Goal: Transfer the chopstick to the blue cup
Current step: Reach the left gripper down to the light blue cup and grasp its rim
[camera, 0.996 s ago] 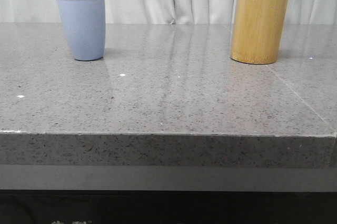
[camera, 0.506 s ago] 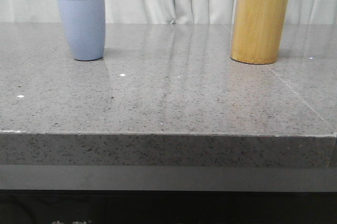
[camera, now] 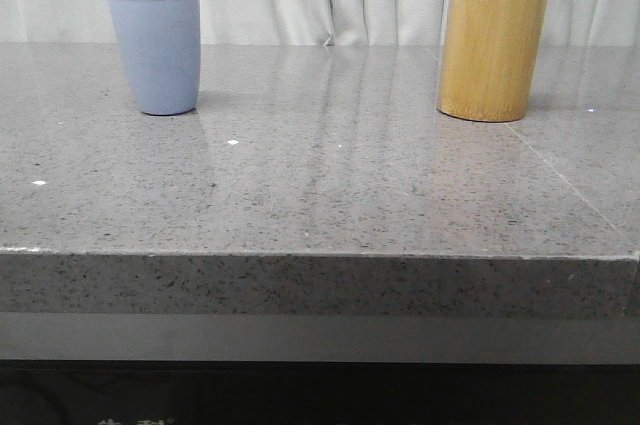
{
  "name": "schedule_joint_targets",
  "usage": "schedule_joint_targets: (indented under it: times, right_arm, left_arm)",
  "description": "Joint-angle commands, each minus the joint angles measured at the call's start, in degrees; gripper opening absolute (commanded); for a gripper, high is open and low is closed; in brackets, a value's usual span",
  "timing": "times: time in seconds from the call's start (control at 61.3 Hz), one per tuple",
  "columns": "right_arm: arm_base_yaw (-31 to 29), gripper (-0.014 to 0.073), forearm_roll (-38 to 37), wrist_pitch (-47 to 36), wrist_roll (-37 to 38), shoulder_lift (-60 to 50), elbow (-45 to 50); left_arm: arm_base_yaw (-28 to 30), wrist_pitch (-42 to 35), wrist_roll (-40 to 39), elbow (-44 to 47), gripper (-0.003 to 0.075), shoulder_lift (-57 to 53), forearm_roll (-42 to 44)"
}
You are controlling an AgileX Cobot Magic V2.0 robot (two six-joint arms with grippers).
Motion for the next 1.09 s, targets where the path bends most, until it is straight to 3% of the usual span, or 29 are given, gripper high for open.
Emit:
schedule_joint_targets:
  times: [0.0,0.228,0.767,1.077]
  right_arm:
    - [-0.3,0.0467,0.0,-3.3,-0.2,0.0,-2.0]
    - [-0.3,0.0467,0.0,-3.3,-0.2,0.0,-2.0]
    - [-0.3,0.0467,0.0,-3.3,-0.2,0.0,-2.0]
    - [-0.3,0.0467,0.0,-3.3,-0.2,0.0,-2.0]
  left_arm:
    - [-2.4,-2.1,-0.1,-5.6,0.0501,3.7,-0.8]
    - [-5.9,4.2,-0.1,-18.4,0.0501,17.5,0.1]
    - [-5.9,24.7,-0.1,-51.6,0.0501,48.2,1.1]
    - [-5.9,30.6,-0.1,-61.5,0.0482,57.9,2.1]
